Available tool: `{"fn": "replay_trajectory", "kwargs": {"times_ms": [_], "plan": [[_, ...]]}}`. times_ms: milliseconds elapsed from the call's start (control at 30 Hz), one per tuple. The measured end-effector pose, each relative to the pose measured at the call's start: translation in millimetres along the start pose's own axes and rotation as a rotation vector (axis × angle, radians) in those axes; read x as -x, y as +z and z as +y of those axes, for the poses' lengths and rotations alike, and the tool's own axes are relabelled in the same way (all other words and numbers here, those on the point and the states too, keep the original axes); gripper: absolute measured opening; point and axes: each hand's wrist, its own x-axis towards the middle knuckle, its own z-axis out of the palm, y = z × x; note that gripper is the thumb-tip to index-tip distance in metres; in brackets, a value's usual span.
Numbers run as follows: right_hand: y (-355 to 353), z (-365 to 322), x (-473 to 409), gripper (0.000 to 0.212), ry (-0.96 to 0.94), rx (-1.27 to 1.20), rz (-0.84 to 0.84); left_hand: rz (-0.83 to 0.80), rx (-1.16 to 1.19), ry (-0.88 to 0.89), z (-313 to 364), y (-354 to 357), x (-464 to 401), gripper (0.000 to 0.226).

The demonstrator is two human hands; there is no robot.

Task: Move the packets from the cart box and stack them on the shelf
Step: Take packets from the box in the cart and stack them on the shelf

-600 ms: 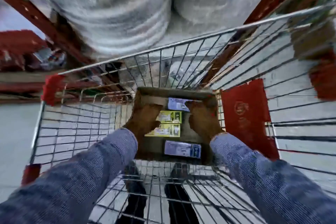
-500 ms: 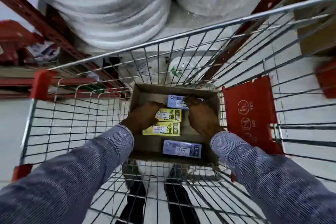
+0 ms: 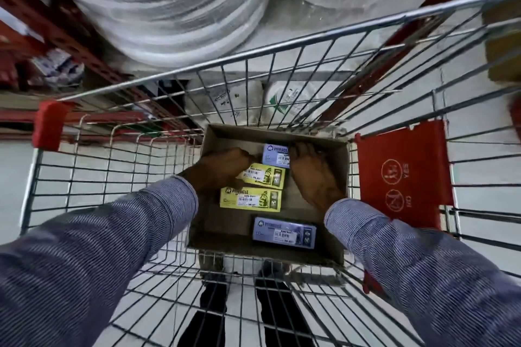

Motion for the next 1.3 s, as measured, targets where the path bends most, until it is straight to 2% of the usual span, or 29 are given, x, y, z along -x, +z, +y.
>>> {"fn": "replay_trajectory", "kwargs": {"times_ms": [133, 233, 400, 533, 600, 700, 933, 1067, 1200, 1300], "plan": [[-16, -3, 9, 0.06, 0.036, -0.042, -0.029, 0.067, -0.143, 0.042, 11, -17, 22, 0.066], [-55, -7, 28, 0.055, 0.052, -0.16, -0.01, 0.122, -0.215, 0.068, 16, -39, 63, 0.065], [-167, -22, 72, 0.051, -0.007, -0.293, 0.105, 0.361, -0.205, 0.176, 40, -108, 173, 0.056], [-257, -34, 109, 0.057, -0.062, -0.29, 0.252, 0.485, -0.293, 0.131, 64, -167, 265, 0.046], [-311, -42, 134, 0.052, -0.07, -0.312, 0.35, 0.559, -0.335, 0.139, 73, -196, 310, 0.043], [-399, -54, 175, 0.055, -0.057, -0.288, 0.479, 0.708, -0.406, 0.157, 96, -246, 381, 0.041], [-563, -76, 266, 0.055, -0.063, -0.143, 0.712, 0.914, -0.503, 0.165, 140, -335, 502, 0.04], [-631, -77, 298, 0.054, -0.061, -0.085, 0.823, 1.028, -0.545, 0.155, 160, -376, 544, 0.037], [-683, -62, 310, 0.057, -0.074, -0.019, 0.934, 1.256, -0.629, 0.198, 175, -414, 567, 0.056], [-710, -45, 303, 0.055, -0.065, 0.005, 0.995, 1.29, -0.577, 0.195, 182, -447, 568, 0.06]]}}
